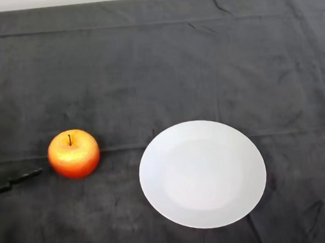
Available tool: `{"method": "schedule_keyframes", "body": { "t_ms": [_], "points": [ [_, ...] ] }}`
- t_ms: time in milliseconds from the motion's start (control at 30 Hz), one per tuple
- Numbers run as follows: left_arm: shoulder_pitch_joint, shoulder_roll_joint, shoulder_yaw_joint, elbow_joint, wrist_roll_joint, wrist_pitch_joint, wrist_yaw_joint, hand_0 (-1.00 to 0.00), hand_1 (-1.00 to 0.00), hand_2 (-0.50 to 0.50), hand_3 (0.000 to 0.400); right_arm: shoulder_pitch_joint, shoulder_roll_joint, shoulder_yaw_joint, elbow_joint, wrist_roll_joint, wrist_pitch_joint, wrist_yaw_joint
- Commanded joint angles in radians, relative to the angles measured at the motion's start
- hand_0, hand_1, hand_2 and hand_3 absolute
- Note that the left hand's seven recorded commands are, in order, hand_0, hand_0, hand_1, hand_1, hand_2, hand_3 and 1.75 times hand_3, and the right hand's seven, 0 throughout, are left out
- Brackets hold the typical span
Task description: Move the apple to the plate
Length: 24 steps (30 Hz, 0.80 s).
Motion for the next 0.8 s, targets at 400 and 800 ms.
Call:
{"method": "schedule_keyframes", "body": {
  "t_ms": [400, 800],
  "points": [
    [-0.004, -0.049, -0.106, -0.059, 0.126, -0.044, 0.046, 0.0, 0.0, 0.0, 0.0, -0.011, -0.023, -0.0159, 0.0, 0.0136, -0.005, 0.0024],
    [-0.002, -0.09, -0.196, -0.071, 0.207, -0.046, 0.086, 0.0, 0.0, 0.0, 0.0, -0.01, -0.022, -0.016, -0.001, 0.014, -0.005, 0.0016]
  ]
}}
